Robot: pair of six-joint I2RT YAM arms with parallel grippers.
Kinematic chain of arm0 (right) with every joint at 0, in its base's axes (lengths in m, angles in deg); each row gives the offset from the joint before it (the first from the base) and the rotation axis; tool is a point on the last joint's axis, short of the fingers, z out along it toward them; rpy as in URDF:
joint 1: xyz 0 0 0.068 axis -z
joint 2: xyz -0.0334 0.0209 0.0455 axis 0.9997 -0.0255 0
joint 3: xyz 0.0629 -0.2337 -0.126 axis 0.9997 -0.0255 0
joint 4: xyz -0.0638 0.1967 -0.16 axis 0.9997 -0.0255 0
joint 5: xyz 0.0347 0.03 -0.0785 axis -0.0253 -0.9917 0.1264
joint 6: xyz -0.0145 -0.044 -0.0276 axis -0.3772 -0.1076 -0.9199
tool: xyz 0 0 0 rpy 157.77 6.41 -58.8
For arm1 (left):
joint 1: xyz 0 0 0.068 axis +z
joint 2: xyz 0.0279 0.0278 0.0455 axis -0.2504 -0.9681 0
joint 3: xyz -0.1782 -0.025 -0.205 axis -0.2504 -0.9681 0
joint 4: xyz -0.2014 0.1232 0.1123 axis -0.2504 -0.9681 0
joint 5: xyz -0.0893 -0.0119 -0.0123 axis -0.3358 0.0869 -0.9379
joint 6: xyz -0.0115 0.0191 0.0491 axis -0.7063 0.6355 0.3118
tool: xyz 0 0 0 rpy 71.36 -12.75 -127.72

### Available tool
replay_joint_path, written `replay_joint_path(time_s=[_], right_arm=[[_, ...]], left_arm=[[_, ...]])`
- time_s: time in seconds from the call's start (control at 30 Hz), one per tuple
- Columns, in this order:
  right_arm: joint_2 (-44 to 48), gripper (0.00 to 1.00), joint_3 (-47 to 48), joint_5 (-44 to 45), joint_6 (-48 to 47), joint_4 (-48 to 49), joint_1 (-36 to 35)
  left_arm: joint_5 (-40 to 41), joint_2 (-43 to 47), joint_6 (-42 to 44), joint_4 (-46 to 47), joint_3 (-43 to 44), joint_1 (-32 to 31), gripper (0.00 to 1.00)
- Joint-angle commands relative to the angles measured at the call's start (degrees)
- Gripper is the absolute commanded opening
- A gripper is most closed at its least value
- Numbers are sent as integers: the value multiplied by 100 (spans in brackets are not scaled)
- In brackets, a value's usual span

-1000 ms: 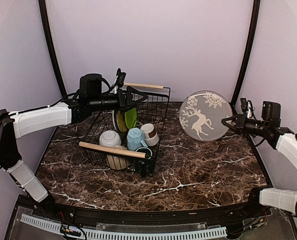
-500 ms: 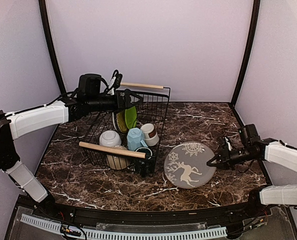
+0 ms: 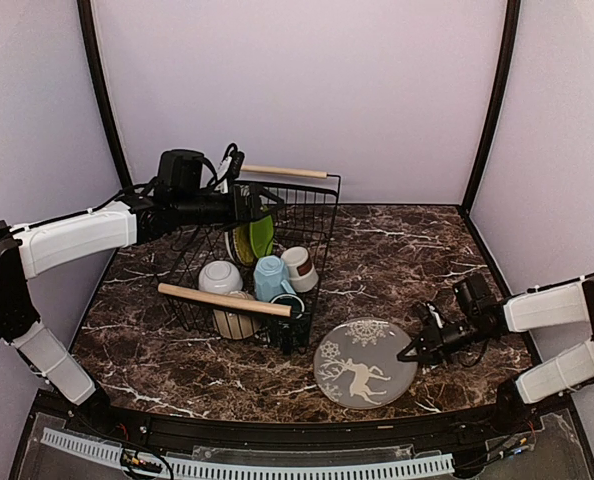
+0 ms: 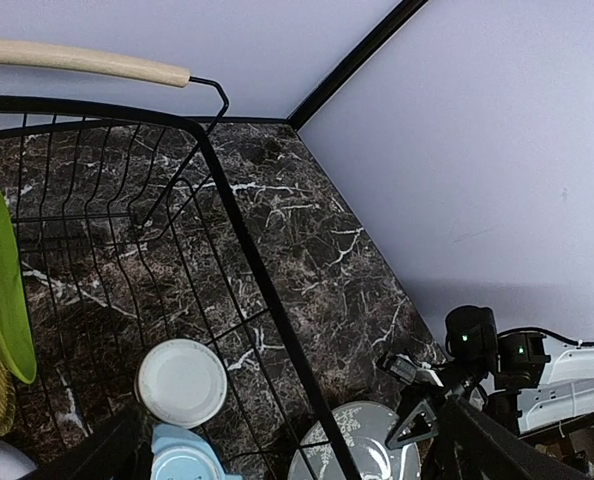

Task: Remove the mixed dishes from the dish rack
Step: Place the plate in the corner of the board.

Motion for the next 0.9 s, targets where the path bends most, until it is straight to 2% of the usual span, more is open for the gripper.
replay_joint_path(time_s=[0.0,0.03,0.13,0.23,0.4,0.47,0.63,0.87], right_arm=[[-258,0,-149,-133,-54,559,-113],[-269,1,-128,-59,-21,535,-119],[-178,12,-51,285,10,299,-135],[30,42,-30,806,129,146,-137],[395,72,65,1535,273,-215,-128],[505,80,184,1866,378,-433,-129],[899,98,503,2784,423,-885,-129],[1323,99,1170,3572,480,-1152,-129]], left_arm=[[35,152,129,-143,149,3,99],[38,142,126,-255,162,3,99],[48,141,128,-289,165,3,99],[121,158,161,-384,173,3,99],[378,260,351,-639,224,3,99],[614,318,486,-916,314,3,99],[1646,498,901,-1621,492,5,99],[3015,348,1295,-2692,1046,12,99]])
